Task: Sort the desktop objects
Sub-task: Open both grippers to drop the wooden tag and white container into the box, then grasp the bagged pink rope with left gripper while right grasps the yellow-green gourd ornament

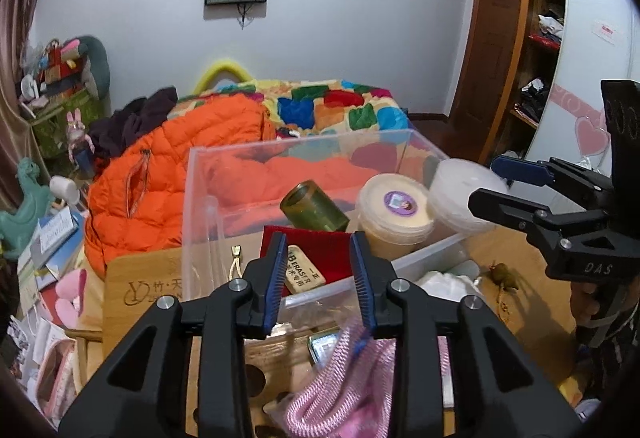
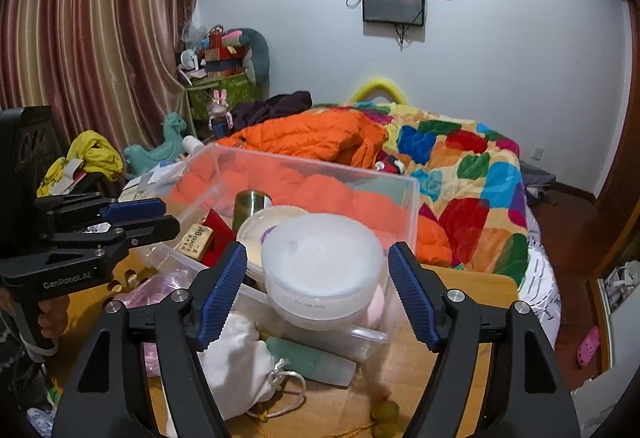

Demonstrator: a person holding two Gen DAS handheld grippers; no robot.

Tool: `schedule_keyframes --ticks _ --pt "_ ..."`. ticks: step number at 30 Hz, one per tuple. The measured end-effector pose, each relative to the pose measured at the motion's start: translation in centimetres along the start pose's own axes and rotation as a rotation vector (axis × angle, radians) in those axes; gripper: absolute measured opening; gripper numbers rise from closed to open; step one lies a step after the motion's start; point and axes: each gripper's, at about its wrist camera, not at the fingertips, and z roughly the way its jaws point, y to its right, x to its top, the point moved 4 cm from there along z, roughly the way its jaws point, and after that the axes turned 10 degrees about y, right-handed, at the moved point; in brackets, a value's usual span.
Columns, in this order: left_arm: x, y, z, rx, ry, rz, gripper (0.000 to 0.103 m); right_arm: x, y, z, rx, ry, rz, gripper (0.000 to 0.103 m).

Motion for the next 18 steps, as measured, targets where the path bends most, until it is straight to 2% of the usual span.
schedule_keyframes --ticks 3,6,9,12,14,18 --pt "0.4 0.4 -2.0 -0.009 0.044 0.005 0.062 0.3 0.3 -1.3 -0.014 0.020 0.005 0.076" --pt "0.1 0.6 -3.4 -0.003 0.054 0.029 0.068 0.0 0.6 -2.9 -0.034 0.036 0.004 0.081" --pt "-1.0 0.7 -4.4 -0.008 0.038 0.052 0.076 -0.7 1.2 -4.2 -0.060 0.029 0.001 0.082" --pt "-2.7 1.5 -5.0 -0.006 0.011 0.134 0.081 -1.8 2.2 -5.1 -0.083 0.010 0.009 0.082" --pt "-3.9 2.0 -5.0 -0.022 -0.017 0.175 0.086 -3.0 3.0 -5.4 -0.109 -0.015 0.004 0.082" --pt "-6.1 2.8 -4.1 -0.061 -0.098 0.223 0.087 -5.8 4.3 -4.8 -0.134 -0.109 0.012 0.082"
